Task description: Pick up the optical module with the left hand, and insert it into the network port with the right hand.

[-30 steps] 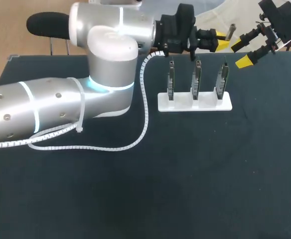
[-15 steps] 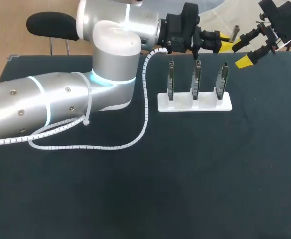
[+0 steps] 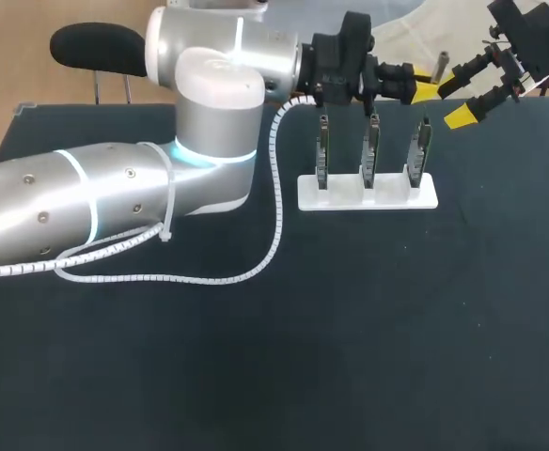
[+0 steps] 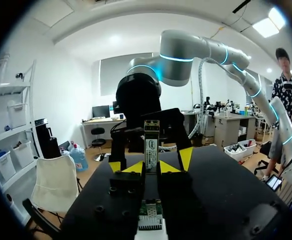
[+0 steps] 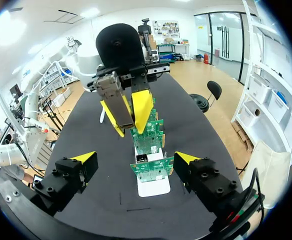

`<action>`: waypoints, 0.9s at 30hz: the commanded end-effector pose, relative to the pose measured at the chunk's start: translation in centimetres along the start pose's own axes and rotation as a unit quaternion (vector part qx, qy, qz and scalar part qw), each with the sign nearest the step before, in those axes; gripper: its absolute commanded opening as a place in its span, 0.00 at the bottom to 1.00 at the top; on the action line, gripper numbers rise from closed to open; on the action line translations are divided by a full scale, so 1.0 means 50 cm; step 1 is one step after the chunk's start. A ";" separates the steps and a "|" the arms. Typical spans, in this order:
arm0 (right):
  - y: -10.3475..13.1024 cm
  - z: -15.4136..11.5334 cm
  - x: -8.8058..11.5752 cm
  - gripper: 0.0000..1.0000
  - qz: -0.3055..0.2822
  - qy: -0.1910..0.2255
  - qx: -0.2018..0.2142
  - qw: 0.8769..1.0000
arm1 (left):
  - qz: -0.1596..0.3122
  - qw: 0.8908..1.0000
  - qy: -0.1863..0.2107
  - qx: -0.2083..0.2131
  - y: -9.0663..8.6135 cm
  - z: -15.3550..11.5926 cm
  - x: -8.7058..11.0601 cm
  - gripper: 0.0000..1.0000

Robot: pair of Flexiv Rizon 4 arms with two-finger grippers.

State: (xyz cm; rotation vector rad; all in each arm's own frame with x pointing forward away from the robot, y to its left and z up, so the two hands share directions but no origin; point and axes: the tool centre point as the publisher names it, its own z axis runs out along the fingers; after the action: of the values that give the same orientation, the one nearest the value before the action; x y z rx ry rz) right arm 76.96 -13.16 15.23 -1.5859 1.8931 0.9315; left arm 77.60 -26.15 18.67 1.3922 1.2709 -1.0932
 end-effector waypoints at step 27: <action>0.005 0.001 0.001 1.00 0.000 0.000 0.003 1.000 | -0.018 1.000 0.010 0.008 -0.001 0.004 0.037 0.00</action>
State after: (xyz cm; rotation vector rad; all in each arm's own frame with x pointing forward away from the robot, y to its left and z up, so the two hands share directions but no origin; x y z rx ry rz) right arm 76.96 -13.16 15.23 -1.5859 1.8931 0.9315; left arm 77.24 -25.84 16.94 1.3922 1.3105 -1.1116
